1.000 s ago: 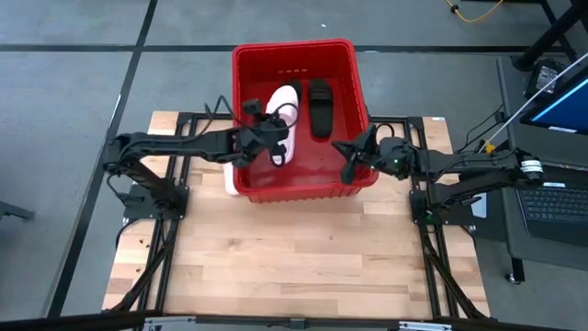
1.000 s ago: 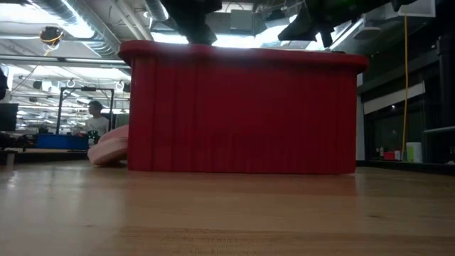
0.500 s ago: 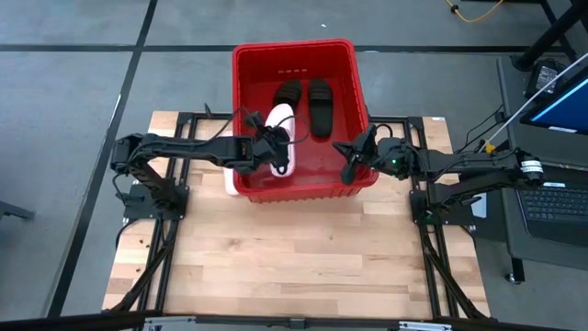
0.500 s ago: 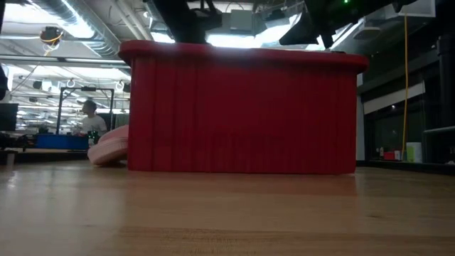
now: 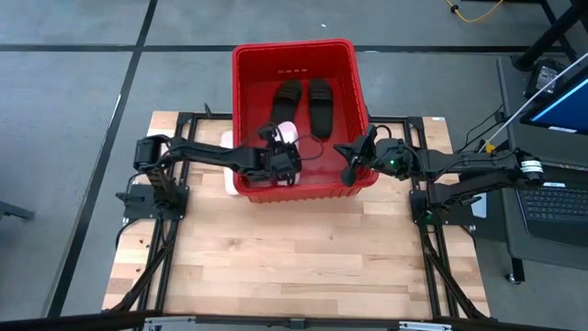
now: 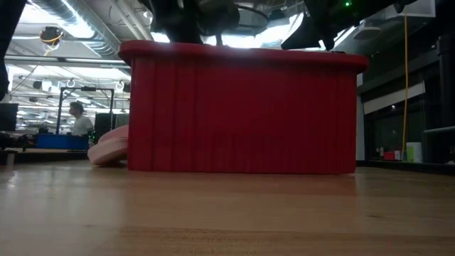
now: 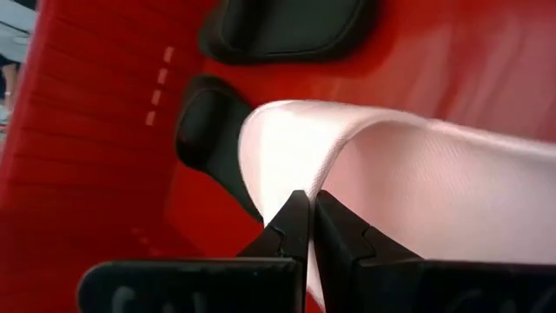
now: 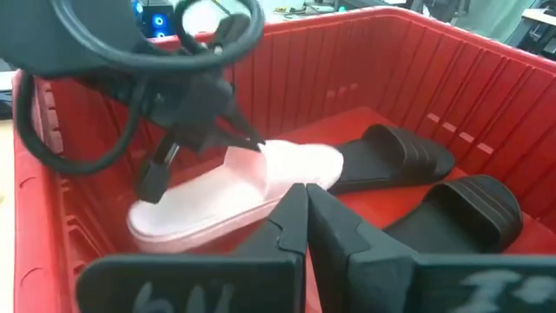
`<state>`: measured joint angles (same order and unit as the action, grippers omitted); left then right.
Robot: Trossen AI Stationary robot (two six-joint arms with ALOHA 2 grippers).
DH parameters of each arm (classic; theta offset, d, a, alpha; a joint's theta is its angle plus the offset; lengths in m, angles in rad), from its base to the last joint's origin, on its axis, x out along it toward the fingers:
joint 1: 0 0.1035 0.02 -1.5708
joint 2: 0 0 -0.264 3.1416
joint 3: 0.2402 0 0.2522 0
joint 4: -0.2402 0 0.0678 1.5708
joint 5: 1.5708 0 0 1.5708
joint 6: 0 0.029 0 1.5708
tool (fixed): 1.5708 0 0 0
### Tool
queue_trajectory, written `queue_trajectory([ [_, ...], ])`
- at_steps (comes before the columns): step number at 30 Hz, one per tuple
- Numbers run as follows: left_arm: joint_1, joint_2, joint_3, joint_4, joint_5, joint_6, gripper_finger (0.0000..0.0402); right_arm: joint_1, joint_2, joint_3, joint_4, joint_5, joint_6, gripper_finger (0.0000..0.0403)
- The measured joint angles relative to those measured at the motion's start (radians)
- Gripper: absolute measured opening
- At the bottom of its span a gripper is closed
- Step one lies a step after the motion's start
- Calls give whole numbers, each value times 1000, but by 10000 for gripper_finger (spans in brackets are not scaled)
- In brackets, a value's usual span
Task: Pick and place slides into bin
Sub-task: Put the bottom pink slide in the red bin
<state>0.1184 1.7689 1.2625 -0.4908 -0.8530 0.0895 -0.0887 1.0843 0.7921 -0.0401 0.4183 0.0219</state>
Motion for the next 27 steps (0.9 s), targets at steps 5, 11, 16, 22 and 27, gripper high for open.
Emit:
queue_trajectory([
  [5,2,13,0,-6,15,-1,3,0,0,0,0,0,0,11],
  [11,21,13,0,-8,109,-1,3,0,0,0,-1,0,0,11],
  [16,33,13,0,-10,124,-21,3,0,0,0,-2,0,2,11],
  [22,51,17,0,-15,180,-44,3,0,0,0,-3,0,3,11],
  [27,55,17,0,-20,183,-55,3,0,0,0,-4,0,3,11],
])
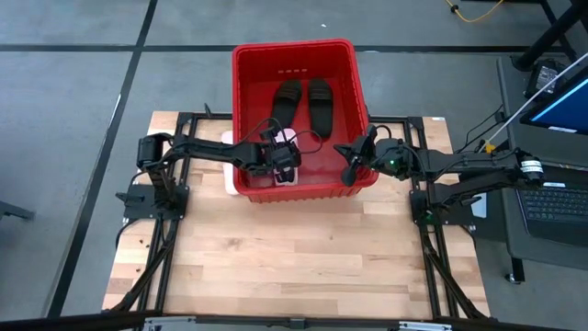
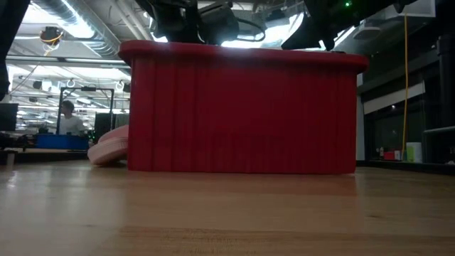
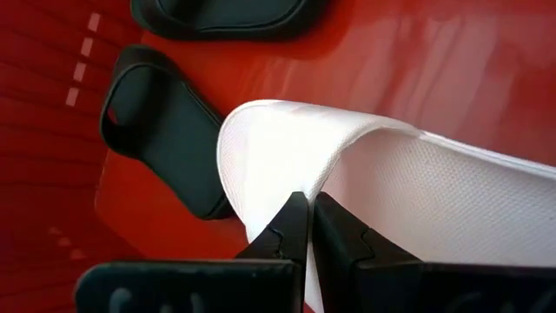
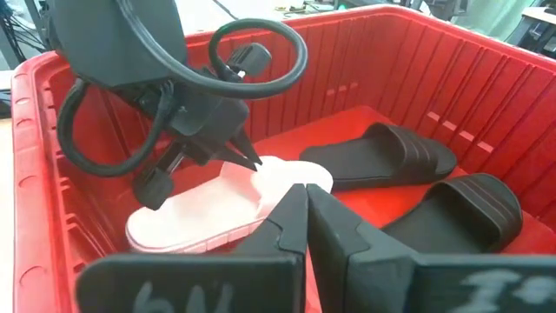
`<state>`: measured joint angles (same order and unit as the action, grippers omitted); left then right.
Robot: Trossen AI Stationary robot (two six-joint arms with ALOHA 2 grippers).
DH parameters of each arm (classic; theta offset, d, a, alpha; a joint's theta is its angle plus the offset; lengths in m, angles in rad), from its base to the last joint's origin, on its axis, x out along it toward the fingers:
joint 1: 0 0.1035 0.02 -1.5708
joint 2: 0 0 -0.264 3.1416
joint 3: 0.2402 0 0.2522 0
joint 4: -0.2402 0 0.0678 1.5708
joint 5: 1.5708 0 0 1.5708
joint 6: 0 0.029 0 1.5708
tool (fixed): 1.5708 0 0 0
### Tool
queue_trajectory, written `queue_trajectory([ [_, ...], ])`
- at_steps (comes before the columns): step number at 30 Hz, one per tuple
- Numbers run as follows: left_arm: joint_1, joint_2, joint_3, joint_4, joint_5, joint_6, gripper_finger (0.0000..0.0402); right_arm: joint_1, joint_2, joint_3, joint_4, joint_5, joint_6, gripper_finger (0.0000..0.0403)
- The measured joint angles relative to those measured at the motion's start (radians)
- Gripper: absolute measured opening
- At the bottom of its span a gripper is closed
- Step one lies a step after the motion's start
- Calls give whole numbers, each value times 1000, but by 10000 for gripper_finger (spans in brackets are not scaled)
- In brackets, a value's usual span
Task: Pick and place slides into bin
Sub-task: Put the bottom pink slide in the red bin
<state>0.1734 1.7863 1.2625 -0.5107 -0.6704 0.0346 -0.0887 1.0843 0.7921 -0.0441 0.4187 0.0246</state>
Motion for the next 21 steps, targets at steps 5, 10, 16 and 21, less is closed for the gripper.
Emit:
queue_trajectory([
  [5,6,0,-6,-10,31,-46,3,0,0,0,-4,0,-1,11],
  [10,5,0,-60,16,38,-51,3,0,0,0,-4,0,-3,11],
  [16,5,0,-87,32,36,-79,3,0,0,0,-4,0,-3,11],
  [21,-9,-1,-88,120,34,11,3,0,0,0,-3,0,-6,11],
])
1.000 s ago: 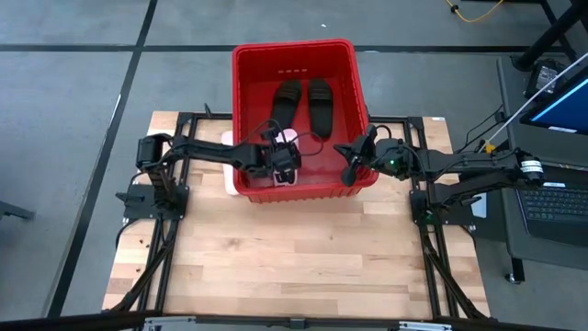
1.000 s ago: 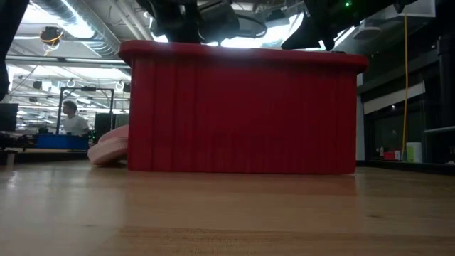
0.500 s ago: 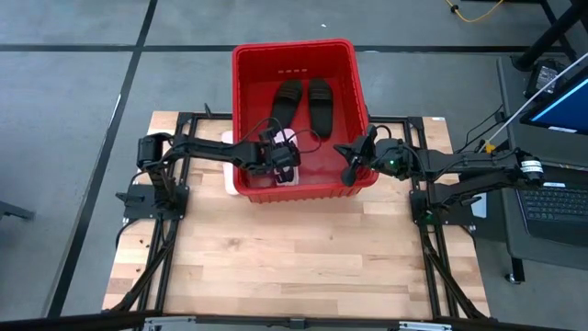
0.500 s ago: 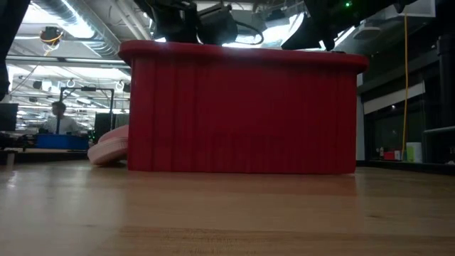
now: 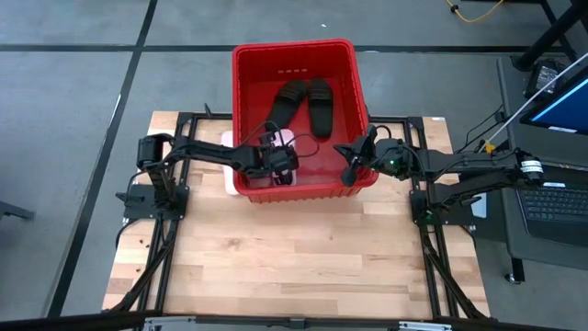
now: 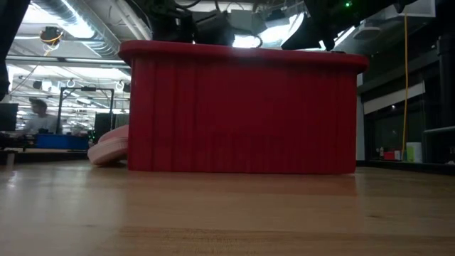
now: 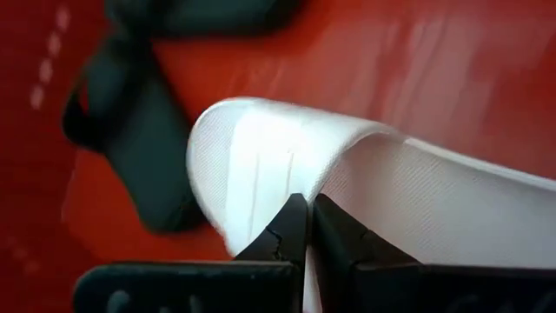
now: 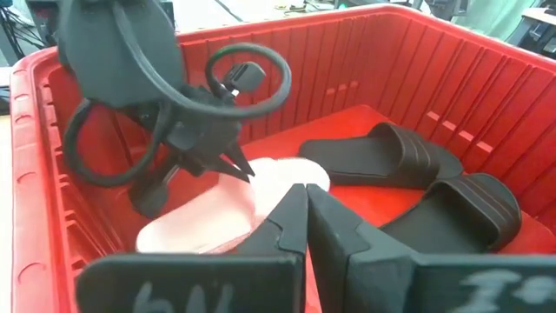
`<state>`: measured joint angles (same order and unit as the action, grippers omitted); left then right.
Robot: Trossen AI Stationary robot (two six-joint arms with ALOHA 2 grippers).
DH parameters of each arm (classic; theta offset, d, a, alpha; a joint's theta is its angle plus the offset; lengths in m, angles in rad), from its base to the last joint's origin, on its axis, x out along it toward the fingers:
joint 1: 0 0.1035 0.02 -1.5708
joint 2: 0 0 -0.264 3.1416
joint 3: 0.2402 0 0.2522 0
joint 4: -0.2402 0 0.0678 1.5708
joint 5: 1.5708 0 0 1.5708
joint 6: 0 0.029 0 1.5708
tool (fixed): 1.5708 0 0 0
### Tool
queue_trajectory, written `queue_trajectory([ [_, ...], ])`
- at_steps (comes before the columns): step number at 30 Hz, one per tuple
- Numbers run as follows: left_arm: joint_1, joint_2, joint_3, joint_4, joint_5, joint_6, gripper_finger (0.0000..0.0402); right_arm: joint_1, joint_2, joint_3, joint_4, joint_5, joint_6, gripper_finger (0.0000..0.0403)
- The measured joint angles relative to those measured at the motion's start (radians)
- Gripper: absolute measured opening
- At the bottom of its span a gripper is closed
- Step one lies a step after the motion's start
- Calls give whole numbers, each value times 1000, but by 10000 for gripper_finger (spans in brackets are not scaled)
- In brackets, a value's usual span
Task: Pick and place slides into bin
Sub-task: Put the bottom pink slide in the red bin
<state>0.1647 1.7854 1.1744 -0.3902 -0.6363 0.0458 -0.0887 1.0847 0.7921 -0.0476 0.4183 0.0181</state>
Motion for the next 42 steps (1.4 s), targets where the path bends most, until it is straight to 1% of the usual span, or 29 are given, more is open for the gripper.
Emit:
queue_trajectory([
  [3,-19,-2,0,85,0,43,3,0,0,0,0,0,0,11],
  [7,-32,-2,0,134,5,64,3,0,0,0,0,0,0,11],
  [14,-18,-2,0,87,10,44,3,0,0,0,1,0,-1,11],
  [19,3,-3,-2,75,61,44,3,0,0,0,1,0,0,11],
  [25,30,-3,-6,57,86,43,3,0,0,0,1,0,2,11],
  [42,42,-4,-6,58,91,44,3,0,0,0,0,0,0,11],
])
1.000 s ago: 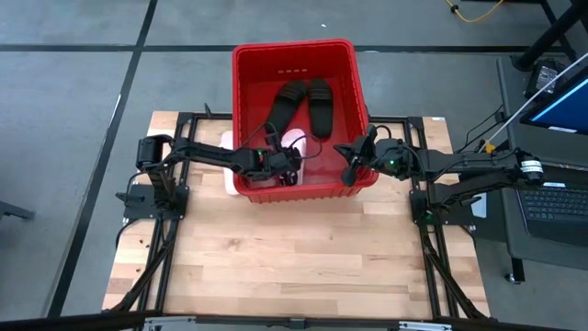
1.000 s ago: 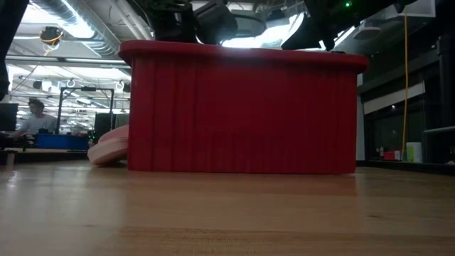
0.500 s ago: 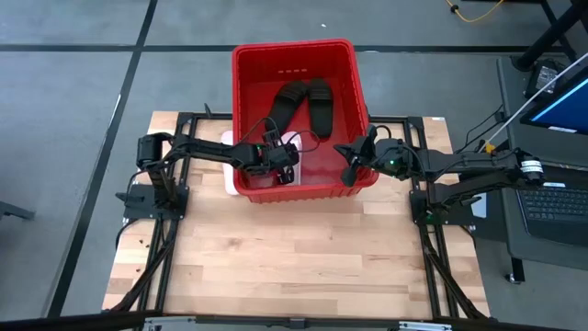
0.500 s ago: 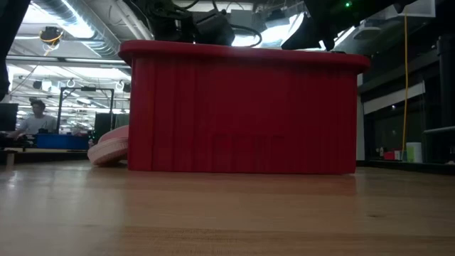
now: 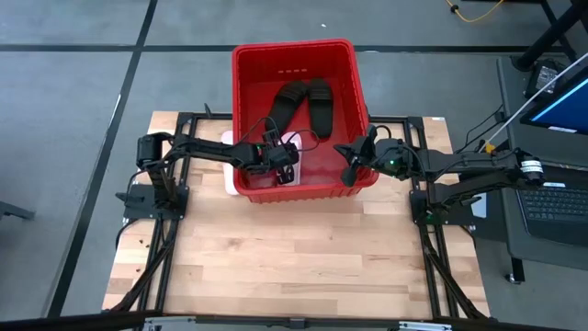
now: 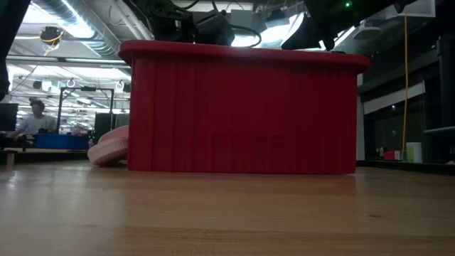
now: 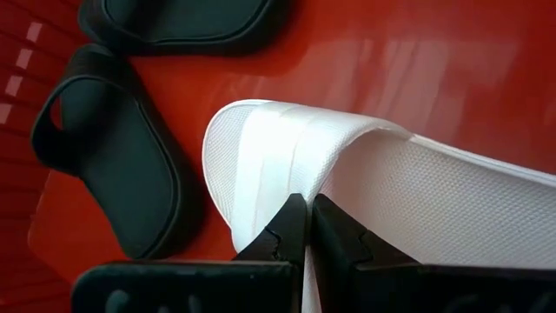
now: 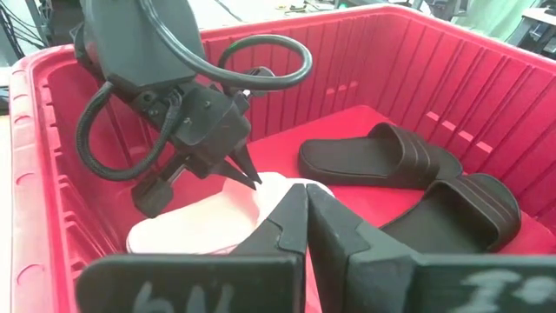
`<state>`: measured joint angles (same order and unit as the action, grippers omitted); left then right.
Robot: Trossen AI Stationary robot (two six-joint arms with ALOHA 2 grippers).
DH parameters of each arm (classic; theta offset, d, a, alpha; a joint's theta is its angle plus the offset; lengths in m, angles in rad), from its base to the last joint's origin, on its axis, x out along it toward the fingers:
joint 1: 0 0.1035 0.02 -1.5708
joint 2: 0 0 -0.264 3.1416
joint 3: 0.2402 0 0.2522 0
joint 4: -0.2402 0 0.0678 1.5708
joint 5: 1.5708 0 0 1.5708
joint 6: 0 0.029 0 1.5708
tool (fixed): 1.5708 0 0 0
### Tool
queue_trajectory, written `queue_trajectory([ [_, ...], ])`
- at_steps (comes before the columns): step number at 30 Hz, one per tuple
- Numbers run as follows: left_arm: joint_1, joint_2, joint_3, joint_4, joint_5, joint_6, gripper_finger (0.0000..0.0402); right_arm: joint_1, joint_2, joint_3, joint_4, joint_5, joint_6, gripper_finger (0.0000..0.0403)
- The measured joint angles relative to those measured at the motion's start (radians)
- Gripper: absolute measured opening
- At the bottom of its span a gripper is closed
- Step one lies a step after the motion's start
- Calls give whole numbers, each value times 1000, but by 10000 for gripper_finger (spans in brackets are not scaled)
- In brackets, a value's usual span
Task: Pick and place slides into bin
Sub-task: Put the bottom pink slide in the red bin
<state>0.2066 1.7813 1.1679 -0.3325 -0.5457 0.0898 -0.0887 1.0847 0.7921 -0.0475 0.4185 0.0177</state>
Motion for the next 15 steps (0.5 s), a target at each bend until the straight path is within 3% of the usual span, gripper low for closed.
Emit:
queue_trajectory([
  [15,0,0,0,-8,-1,-25,29,0,0,0,-8,0,2,11],
])
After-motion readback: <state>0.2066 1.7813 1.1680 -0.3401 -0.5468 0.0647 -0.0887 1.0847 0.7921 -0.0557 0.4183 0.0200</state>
